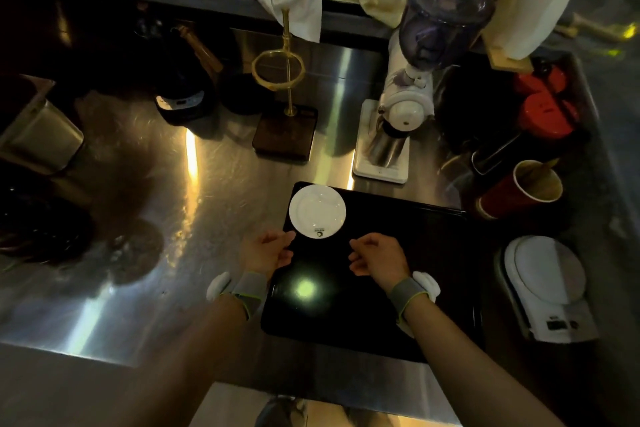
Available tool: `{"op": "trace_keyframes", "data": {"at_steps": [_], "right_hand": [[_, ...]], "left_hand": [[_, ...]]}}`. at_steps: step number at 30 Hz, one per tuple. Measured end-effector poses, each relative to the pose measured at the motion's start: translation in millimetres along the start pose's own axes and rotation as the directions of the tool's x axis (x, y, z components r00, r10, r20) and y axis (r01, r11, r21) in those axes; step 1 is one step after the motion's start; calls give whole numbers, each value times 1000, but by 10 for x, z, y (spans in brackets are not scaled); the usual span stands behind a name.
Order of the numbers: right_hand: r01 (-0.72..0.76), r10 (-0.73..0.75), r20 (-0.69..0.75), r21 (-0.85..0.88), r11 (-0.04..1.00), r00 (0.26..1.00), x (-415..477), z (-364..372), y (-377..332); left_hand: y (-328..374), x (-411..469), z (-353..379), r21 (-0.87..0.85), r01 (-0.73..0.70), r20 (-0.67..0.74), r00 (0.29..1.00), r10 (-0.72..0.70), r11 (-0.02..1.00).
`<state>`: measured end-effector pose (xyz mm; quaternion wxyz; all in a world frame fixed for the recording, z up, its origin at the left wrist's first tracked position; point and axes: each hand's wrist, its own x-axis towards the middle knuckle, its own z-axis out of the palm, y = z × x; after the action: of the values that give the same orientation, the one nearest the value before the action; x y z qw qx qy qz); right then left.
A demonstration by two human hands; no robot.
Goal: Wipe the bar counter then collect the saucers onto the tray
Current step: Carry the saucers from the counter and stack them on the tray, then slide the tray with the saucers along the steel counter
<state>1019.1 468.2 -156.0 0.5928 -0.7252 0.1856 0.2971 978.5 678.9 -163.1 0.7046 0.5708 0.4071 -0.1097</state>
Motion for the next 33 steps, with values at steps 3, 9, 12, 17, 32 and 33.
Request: {"op": "trace_keyframes", "data": {"at_steps": [3,9,12,17,32,33], "right_hand": [[31,-32,-16,-28,999,999,-137,-204,173],[65,-78,-194,-73,995,978,-423,-748,575],[68,-183,-404,-283,957,896,-543,-1025,765],[57,-355,-564,-478,877,746,-700,-1396,1063],[-205,-172,-551,-555,806,816,-607,-1637,1082],[-220,-168,-551,-567,794,818,-592,-1637,1067]], "left_hand": [[-109,-149,5,76,-10,-86,996,17,997],[-348,-398,55,236,-98,-179,974,142,967],[-441,-446,67,399,-131,-246,938,243,908],[-695,-442,4,646,-104,-319,863,391,756],[-694,-418,-106,780,4,-341,841,420,626],[-682,-400,-131,798,-11,-303,856,418,602]]}}
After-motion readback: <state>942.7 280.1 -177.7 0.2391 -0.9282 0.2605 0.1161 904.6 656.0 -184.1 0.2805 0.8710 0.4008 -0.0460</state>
